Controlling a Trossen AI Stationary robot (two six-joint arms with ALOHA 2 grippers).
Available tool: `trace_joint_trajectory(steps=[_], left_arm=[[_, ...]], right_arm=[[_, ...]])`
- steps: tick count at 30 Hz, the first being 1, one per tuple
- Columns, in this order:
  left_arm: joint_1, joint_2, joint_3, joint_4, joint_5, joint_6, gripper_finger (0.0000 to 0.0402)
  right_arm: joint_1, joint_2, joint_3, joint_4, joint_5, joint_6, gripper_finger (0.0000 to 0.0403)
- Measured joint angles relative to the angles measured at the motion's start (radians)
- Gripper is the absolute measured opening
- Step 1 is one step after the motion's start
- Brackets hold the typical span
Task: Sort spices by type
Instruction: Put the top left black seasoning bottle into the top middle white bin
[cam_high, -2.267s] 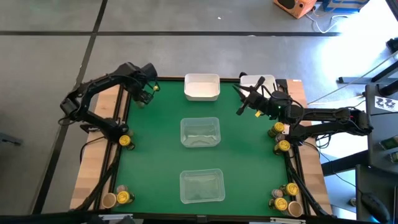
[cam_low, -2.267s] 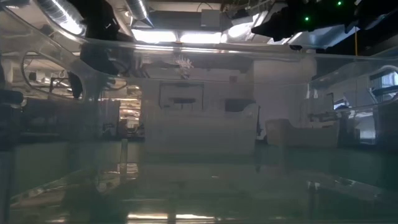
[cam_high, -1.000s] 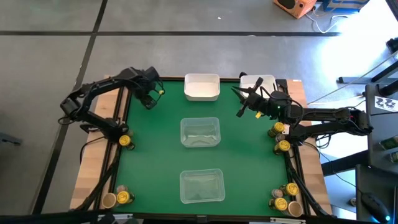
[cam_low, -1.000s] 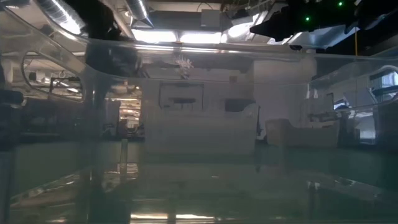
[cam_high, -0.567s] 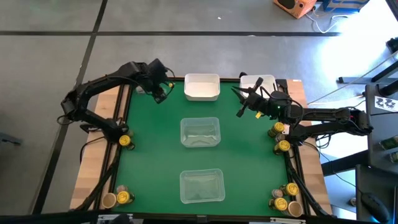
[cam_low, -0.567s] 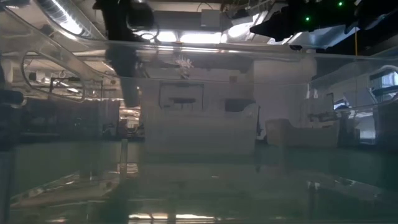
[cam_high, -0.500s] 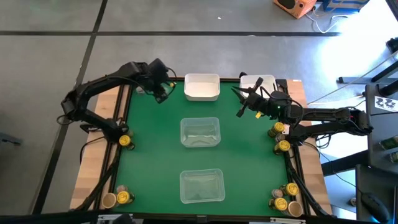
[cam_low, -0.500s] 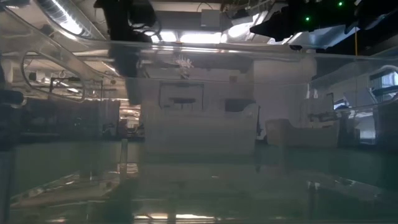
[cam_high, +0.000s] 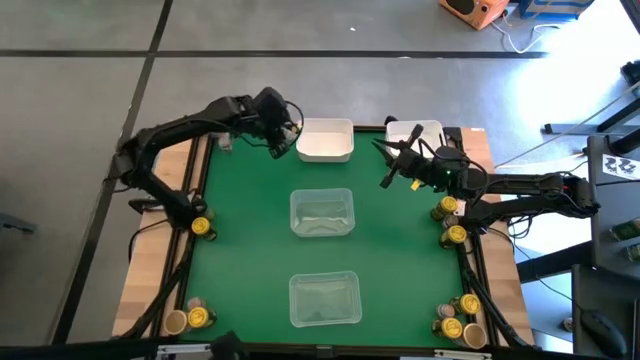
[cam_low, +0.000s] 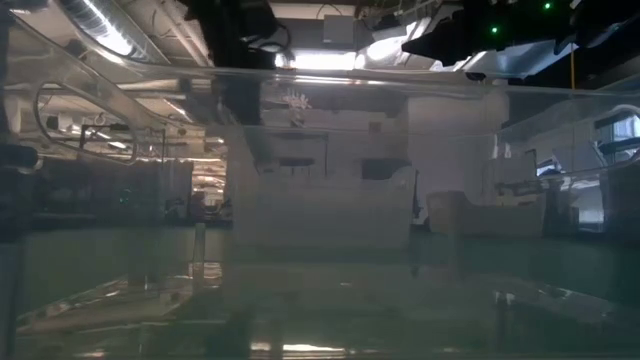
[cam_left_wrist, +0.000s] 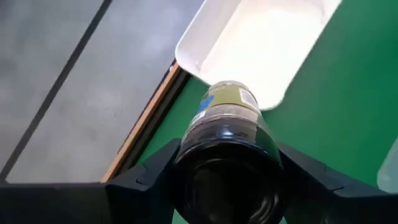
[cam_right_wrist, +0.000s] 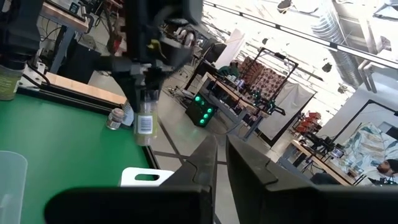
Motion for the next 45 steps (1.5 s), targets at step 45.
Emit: trace_joint_trajectory(steps=[45], left_arm=[[0.05,0.614,0.498,-0.05,0.004,0.098,0.0206]], right_arm=[[0.0,0.0,0.001,-0.013,0.0,0.0,0.0037]])
